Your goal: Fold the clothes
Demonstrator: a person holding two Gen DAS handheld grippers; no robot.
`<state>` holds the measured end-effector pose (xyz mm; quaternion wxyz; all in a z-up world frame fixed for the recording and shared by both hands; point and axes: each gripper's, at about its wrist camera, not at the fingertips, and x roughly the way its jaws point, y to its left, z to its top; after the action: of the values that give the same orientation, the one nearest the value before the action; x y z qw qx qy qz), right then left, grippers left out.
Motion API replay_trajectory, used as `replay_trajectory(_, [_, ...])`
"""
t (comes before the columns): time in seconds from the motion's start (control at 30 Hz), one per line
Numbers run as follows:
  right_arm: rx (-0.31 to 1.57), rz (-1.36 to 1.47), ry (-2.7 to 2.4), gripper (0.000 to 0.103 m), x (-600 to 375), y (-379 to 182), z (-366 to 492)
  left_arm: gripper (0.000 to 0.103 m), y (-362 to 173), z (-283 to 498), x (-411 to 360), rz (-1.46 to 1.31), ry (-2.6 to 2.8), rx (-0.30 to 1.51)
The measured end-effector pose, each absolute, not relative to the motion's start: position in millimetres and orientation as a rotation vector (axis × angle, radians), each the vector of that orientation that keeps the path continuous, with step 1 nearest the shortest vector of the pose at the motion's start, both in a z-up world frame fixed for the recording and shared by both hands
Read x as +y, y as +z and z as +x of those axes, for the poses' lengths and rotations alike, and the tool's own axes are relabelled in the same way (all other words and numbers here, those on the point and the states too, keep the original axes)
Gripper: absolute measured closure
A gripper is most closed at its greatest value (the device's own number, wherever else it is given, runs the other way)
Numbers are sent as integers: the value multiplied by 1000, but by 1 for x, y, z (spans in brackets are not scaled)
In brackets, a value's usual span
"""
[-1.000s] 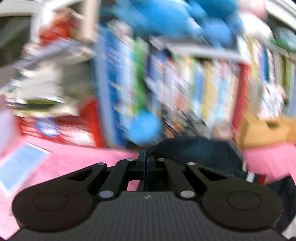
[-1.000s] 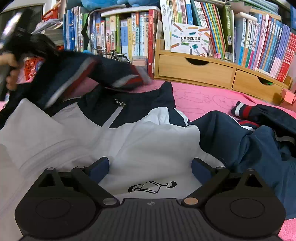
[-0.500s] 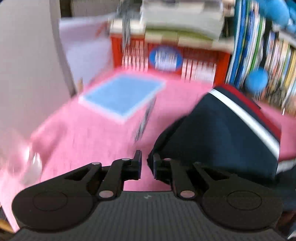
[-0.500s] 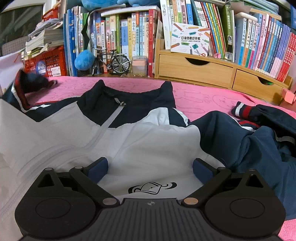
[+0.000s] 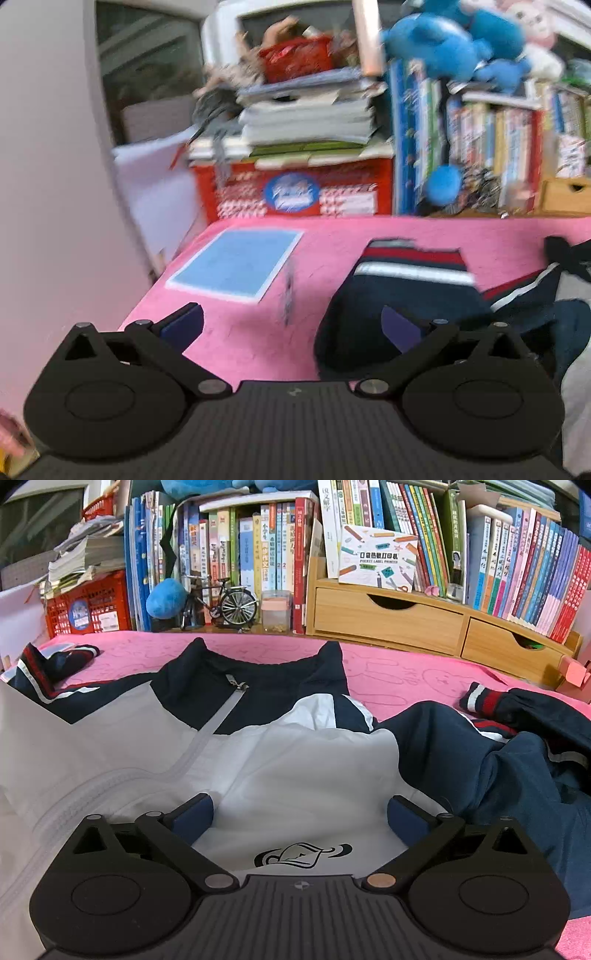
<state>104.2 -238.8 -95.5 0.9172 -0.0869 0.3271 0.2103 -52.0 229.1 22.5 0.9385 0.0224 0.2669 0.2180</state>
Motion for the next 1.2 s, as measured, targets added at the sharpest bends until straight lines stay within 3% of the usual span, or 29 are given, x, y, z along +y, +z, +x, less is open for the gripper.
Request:
replay_trajectory(0.2, [673, -179, 431, 0, -239, -96, 105, 0, -3, 31, 276, -128, 462, 598])
replay_trajectory(0.33, [674, -179, 430, 0, -239, -96, 105, 2, -32, 97, 262, 34, 572, 740])
replay_trajectory(0.4, [674, -179, 429, 0, -239, -96, 104, 19, -42, 109, 248, 116, 560, 802])
replay_trajectory(0.43, [674, -179, 429, 0, -239, -96, 105, 39, -38, 99, 235, 152, 471, 794])
replay_trajectory(0.53, [674, -179, 431, 0, -240, -96, 105, 43, -29, 70, 198, 257, 201, 764])
replay_trajectory(0.6, [674, -179, 431, 0, -240, -96, 105, 40, -22, 50, 174, 325, 21, 738])
replay_trajectory(0.73, [674, -180, 431, 0, -240, -96, 105, 1, 3, 21, 165, 387, -78, 596])
replay_trajectory(0.9, [674, -179, 430, 0, -239, -96, 105, 0, 18, 69, 237, 92, 159, 563])
replay_trajectory(1.07, [675, -177, 430, 0, -240, -96, 105, 2, -30, 127, 272, -97, 288, 724])
replay_trajectory(1.2, [675, -176, 429, 0, -240, -96, 105, 2, -71, 150, 252, -36, 335, 811])
